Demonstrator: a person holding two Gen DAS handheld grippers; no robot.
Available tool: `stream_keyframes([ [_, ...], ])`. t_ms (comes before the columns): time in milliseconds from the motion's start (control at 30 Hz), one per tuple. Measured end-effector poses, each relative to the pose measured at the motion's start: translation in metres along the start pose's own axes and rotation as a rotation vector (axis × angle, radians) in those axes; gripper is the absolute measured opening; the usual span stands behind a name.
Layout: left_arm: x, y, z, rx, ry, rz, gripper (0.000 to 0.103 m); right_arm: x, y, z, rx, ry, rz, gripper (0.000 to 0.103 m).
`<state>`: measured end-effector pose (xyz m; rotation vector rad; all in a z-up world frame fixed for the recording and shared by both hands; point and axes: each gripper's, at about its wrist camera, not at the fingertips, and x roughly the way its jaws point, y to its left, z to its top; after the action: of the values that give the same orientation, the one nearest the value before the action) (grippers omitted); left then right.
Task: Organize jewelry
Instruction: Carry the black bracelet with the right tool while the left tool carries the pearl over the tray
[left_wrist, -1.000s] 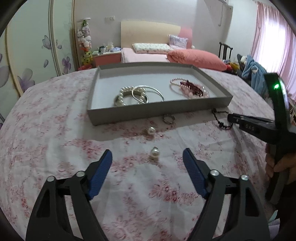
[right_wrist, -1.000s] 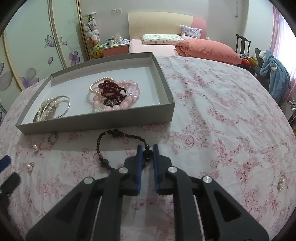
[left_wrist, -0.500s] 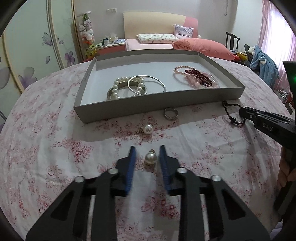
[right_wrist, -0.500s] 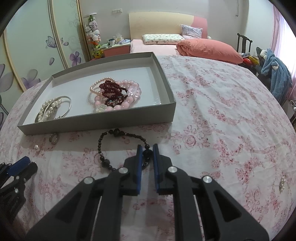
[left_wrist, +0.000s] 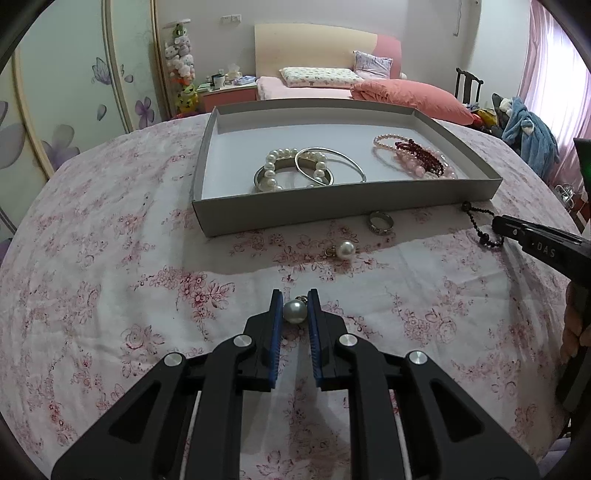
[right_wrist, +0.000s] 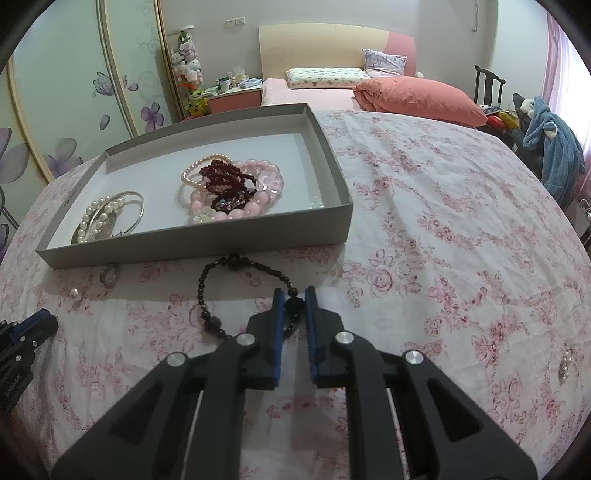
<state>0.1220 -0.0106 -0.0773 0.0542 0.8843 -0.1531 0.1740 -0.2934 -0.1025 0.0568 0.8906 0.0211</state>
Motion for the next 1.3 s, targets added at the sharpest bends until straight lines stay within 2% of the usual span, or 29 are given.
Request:
stream_keyframes([
  [867, 0.001, 0.001, 0.0, -0.013, -0.001, -0.015, 0.015, -0.001, 0.002, 0.001, 0.015, -0.001, 0.021, 0.012],
  [1067, -0.001, 0.004, 0.0, -0.029, -0.003, -0.013, 0.014, -0.007, -0.003, -0.001, 0.056, -0.022, 0.088, 0.012],
  [1300, -0.017, 0.016, 0.0, -0.073, -0.048, -0.01, 0.014, -0.045, 0.009, -0.001, 0.053, -0.151, 0.2, 0.011],
])
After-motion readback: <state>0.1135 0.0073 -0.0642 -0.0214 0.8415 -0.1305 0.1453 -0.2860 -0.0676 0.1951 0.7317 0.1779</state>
